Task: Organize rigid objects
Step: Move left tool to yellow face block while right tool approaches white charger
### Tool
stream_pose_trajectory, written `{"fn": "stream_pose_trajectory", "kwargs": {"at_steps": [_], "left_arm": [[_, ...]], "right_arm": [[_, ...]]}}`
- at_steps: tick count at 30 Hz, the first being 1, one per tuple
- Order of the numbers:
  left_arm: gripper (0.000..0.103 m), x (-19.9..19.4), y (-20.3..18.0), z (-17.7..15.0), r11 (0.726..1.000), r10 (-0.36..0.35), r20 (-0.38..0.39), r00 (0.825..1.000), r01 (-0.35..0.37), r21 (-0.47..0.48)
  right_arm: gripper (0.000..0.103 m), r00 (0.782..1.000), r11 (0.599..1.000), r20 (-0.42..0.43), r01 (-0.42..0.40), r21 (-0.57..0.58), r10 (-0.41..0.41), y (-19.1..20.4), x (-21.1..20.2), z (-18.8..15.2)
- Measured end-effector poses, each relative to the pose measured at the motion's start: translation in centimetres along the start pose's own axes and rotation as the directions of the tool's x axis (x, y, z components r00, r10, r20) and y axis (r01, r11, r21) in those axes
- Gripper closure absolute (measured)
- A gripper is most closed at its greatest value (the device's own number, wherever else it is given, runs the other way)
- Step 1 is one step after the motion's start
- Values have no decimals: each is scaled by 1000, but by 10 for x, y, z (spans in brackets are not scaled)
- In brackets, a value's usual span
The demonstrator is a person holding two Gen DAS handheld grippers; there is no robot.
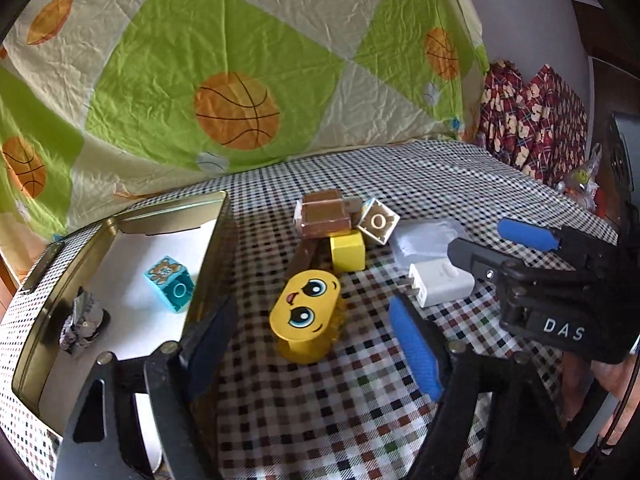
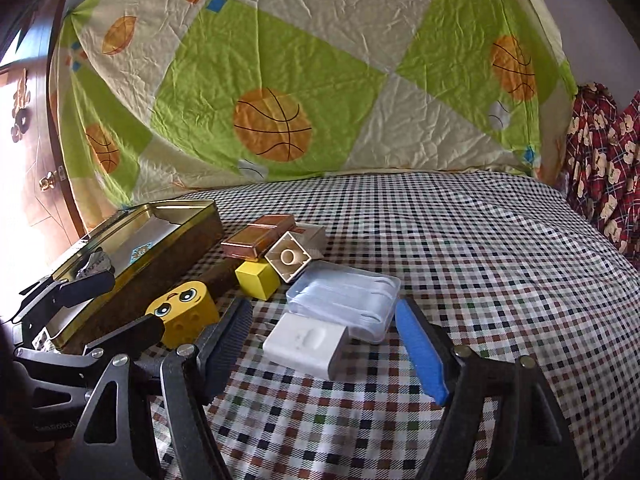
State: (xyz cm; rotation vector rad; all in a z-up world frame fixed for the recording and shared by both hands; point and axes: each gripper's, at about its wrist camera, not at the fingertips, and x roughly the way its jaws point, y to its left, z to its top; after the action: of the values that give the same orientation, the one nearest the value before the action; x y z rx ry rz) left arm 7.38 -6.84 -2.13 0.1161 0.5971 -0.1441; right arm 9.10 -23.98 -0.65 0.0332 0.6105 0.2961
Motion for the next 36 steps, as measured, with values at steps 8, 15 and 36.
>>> {"fn": "stream_pose_trajectory", "kwargs": {"at_steps": [8, 15, 36], "left_arm": [[38, 29, -4, 8, 997, -71, -107, 992, 72, -1], [31, 31, 3, 7, 997, -70, -122, 990, 67, -29], [44, 48, 6, 5, 986, -162, -210, 964, 151, -70]], "right_arm": [[27, 1000, 1000, -20, -8, 25, 8, -4, 3, -1], [27, 999, 998, -46, -16, 54, 19, -10, 7, 0], [27, 996, 997, -85, -19, 75, 26, -11, 12, 1]]}}
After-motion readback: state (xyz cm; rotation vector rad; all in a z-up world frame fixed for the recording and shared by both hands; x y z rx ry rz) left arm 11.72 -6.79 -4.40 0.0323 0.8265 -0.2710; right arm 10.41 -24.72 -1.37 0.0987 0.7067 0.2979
